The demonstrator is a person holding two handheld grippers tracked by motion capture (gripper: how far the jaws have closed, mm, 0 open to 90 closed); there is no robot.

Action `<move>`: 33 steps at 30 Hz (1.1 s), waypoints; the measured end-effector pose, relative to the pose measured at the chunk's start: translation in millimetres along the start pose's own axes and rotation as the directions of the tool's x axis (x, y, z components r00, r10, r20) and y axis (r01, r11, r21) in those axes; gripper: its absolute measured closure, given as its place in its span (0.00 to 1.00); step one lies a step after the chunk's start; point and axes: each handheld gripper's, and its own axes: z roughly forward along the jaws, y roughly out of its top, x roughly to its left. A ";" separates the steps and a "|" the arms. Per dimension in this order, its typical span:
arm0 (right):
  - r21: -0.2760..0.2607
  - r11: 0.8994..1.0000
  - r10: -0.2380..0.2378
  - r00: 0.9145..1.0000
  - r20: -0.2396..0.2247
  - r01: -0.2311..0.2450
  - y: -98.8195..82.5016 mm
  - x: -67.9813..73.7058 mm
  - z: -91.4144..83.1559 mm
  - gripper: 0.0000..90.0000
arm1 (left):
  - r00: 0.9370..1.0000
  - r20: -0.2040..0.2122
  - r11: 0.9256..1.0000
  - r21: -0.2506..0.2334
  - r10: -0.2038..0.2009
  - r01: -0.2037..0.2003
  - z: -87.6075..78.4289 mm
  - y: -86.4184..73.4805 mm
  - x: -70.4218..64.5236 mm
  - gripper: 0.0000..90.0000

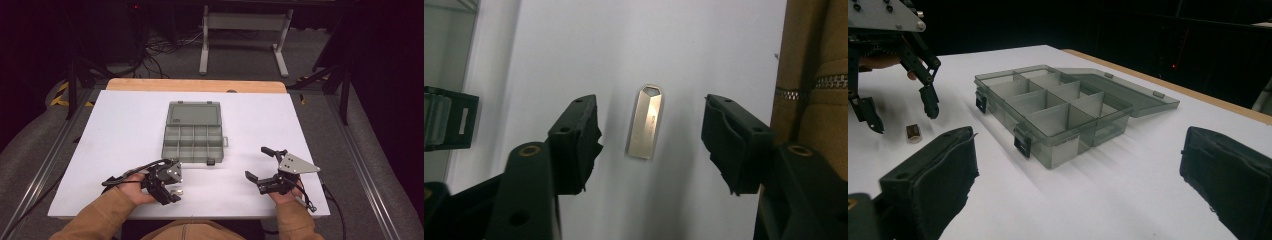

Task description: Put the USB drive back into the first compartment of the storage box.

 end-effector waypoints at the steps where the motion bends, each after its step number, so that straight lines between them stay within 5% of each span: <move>1: 0.000 1.000 0.001 1.000 0.000 -0.001 0.0 -0.1 0.1 0.03 | 1.000 0.000 1.000 0.002 0.002 -0.002 0.5 0.2 -0.1 0.49; 25: -0.008 1.000 -0.001 1.000 -0.019 0.001 -0.2 -0.2 -0.3 0.03 | 0.998 -0.027 0.997 0.054 0.052 -0.050 4.9 2.3 -1.3 0.84; 33: -0.008 1.000 -0.001 1.000 -0.020 0.001 -0.2 0.0 -0.2 0.03 | 0.996 -0.037 0.995 0.058 0.077 -0.075 4.9 2.5 -2.9 0.87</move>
